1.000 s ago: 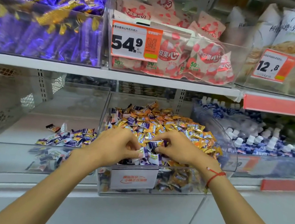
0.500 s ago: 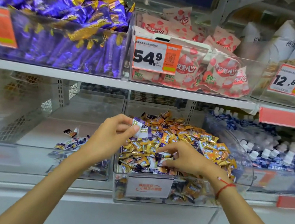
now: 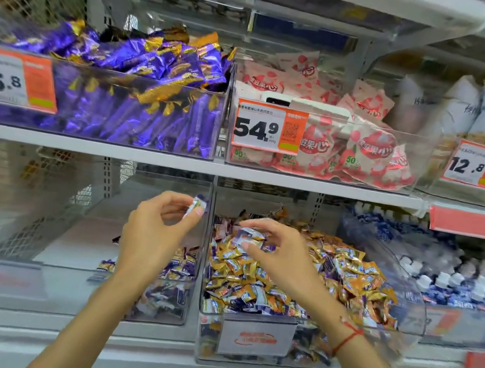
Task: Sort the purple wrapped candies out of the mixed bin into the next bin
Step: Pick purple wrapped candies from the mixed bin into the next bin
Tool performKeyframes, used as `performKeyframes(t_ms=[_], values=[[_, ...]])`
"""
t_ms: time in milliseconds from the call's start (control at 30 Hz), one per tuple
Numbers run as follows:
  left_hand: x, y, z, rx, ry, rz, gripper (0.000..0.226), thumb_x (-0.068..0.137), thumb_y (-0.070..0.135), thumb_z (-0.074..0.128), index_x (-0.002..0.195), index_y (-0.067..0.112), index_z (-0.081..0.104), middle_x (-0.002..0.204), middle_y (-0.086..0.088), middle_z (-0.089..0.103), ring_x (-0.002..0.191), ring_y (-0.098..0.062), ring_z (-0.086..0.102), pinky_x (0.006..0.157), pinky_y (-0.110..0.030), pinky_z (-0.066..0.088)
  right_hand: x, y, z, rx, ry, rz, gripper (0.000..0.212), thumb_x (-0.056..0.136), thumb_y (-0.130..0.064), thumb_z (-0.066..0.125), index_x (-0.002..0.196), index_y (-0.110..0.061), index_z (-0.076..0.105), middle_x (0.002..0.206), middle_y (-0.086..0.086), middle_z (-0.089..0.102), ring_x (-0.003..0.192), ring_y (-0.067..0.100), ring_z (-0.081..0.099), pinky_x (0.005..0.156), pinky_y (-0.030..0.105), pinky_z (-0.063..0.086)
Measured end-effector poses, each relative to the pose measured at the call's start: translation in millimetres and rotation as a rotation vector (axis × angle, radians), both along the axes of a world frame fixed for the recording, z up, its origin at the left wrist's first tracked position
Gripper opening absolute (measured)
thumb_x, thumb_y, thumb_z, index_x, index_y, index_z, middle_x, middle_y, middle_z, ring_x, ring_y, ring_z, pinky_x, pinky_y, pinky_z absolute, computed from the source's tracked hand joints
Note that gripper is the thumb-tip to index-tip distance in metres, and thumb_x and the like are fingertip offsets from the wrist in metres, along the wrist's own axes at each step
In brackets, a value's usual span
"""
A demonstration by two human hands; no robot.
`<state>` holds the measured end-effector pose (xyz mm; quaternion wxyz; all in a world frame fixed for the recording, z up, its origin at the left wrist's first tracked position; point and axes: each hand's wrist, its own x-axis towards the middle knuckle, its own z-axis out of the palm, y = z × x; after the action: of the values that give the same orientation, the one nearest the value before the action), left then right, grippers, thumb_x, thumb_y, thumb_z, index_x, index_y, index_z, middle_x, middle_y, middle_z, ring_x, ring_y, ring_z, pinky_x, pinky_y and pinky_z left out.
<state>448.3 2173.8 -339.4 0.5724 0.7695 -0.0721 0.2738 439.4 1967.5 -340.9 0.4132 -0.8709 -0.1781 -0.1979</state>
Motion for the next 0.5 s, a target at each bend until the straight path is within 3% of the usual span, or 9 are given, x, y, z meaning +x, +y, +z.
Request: performKeyframes(t_ms=[100, 167, 233, 300, 367, 433, 500], values=[[10, 17, -2, 0.016, 0.052, 0.182, 0.013, 0.084, 0.035, 0.071, 0.096, 0.031, 0.069, 0.094, 0.012, 0.071, 0.095, -0.008, 0.067, 0.088, -0.036, 0.051, 11, 43, -1, 0.094, -0.068, 0.061, 0.024, 0.091, -0.019, 0.064, 0.115, -0.023, 0.067, 0.111, -0.017, 0.064, 0.09, -0.006, 0.056, 0.073, 0.013, 0.044], [15, 25, -6, 0.057, 0.06, 0.25, 0.022, 0.087, 0.038, 0.067, 0.107, 0.03, 0.068, 0.102, 0.01, 0.071, 0.099, -0.01, 0.066, 0.086, -0.032, 0.048, 23, 70, -2, 0.041, -0.109, 0.094, 0.025, 0.092, -0.017, 0.062, 0.117, -0.023, 0.066, 0.117, -0.01, 0.064, 0.082, -0.007, 0.054, 0.07, 0.014, 0.042], [18, 32, -9, 0.127, 0.062, 0.257, 0.029, 0.089, 0.041, 0.064, 0.115, 0.03, 0.066, 0.109, 0.009, 0.071, 0.104, -0.011, 0.064, 0.087, -0.033, 0.047, 37, 89, -6, -0.143, -0.133, 0.106, 0.03, 0.092, -0.015, 0.06, 0.12, -0.025, 0.064, 0.117, -0.004, 0.065, 0.09, -0.001, 0.057, 0.077, 0.025, 0.048], [18, 34, -7, 0.188, 0.082, 0.246, 0.033, 0.089, 0.04, 0.064, 0.121, 0.031, 0.065, 0.115, 0.01, 0.069, 0.11, -0.012, 0.062, 0.091, -0.036, 0.047, 47, 93, -10, -0.343, -0.111, 0.1, 0.037, 0.091, -0.017, 0.059, 0.127, -0.026, 0.061, 0.113, -0.001, 0.068, 0.102, 0.018, 0.06, 0.088, 0.038, 0.049], [16, 34, -2, 0.212, 0.081, 0.261, 0.03, 0.089, 0.034, 0.064, 0.119, 0.034, 0.065, 0.117, 0.011, 0.068, 0.114, -0.014, 0.06, 0.091, -0.037, 0.046, 45, 86, -9, -0.415, -0.073, 0.075, 0.041, 0.095, -0.026, 0.056, 0.135, -0.03, 0.054, 0.124, -0.001, 0.065, 0.119, 0.021, 0.052, 0.101, 0.039, 0.038], [14, 29, 5, 0.168, 0.043, 0.239, 0.022, 0.089, 0.03, 0.064, 0.11, 0.037, 0.067, 0.109, 0.012, 0.07, 0.108, -0.015, 0.063, 0.093, -0.041, 0.048, 33, 69, -7, -0.39, -0.095, 0.038, 0.037, 0.098, -0.033, 0.051, 0.135, -0.032, 0.053, 0.131, -0.005, 0.06, 0.128, 0.017, 0.043, 0.105, 0.037, 0.028], [10, 16, 13, 0.1, 0.001, 0.168, 0.016, 0.089, 0.026, 0.064, 0.1, 0.037, 0.069, 0.096, 0.015, 0.071, 0.097, -0.013, 0.066, 0.091, -0.043, 0.051, 18, 41, -7, -0.368, -0.115, -0.009, 0.032, 0.098, -0.032, 0.051, 0.13, -0.031, 0.057, 0.123, -0.007, 0.062, 0.123, 0.014, 0.045, 0.103, 0.035, 0.033]])
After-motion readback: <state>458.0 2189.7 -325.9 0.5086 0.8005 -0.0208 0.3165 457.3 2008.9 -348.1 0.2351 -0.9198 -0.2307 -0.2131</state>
